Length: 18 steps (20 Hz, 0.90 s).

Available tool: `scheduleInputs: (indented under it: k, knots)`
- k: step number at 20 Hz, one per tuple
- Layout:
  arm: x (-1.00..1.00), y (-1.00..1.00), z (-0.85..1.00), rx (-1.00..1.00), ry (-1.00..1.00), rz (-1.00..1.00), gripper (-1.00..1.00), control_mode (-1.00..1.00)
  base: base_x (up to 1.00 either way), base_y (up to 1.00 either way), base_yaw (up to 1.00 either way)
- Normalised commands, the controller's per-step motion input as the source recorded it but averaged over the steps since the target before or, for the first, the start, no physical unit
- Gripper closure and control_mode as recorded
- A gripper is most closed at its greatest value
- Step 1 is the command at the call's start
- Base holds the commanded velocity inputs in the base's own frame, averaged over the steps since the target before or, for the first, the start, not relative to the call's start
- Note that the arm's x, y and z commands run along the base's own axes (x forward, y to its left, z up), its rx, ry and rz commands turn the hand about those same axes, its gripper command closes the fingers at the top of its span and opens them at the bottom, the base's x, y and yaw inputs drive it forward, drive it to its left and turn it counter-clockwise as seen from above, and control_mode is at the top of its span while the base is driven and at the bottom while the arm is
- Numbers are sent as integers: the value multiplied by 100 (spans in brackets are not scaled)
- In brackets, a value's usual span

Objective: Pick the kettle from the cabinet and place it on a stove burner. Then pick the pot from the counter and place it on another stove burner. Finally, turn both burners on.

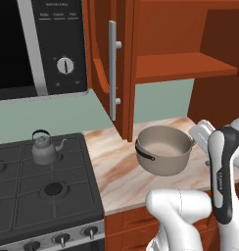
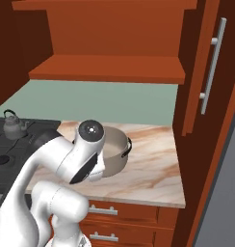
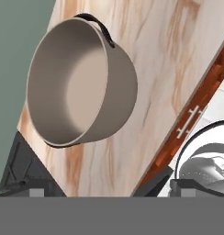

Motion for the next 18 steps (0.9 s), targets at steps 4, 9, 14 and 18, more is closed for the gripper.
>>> scheduleInputs:
  k: [4, 9, 14, 18]
  knots:
    - [22, -4, -23, -4, 5, -4, -100, -100, 0, 0, 0]
    - [23, -1, -13, -3, 9, -5, -100, -100, 0, 0, 0]
    - [31, -2, -6, -4, 10, -4, -100, -100, 0, 0, 0]
    - [34, -1, -10, -5, 9, -3, -100, -100, 0, 0, 0]
